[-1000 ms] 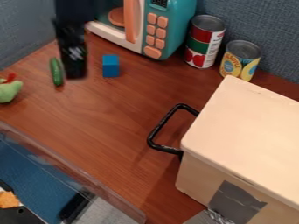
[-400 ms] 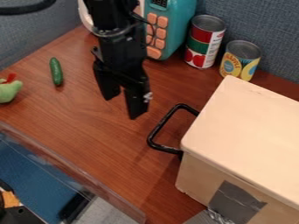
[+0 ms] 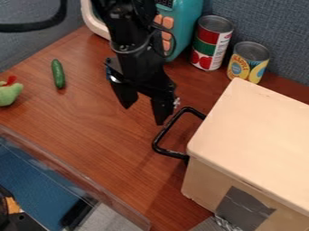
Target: Open the drawer
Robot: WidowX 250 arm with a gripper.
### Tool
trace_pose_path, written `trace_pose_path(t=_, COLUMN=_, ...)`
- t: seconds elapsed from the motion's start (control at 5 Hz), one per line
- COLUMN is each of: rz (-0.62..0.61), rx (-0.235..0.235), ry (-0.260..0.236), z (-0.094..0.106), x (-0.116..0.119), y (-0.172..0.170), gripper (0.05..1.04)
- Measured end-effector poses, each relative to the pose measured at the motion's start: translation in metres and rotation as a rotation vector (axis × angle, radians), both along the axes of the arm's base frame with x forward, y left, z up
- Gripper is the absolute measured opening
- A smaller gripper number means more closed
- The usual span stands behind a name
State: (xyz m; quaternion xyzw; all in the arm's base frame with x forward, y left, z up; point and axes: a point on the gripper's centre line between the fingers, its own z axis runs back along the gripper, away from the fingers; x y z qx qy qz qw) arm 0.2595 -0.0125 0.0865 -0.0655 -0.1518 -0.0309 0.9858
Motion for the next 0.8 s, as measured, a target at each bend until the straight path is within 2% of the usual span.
trace_pose_path(t=0.8, rz=0.071, rx=0.017, ry=0.013, z=-0.037, x=0.019, y=-0.019, gripper=0.998)
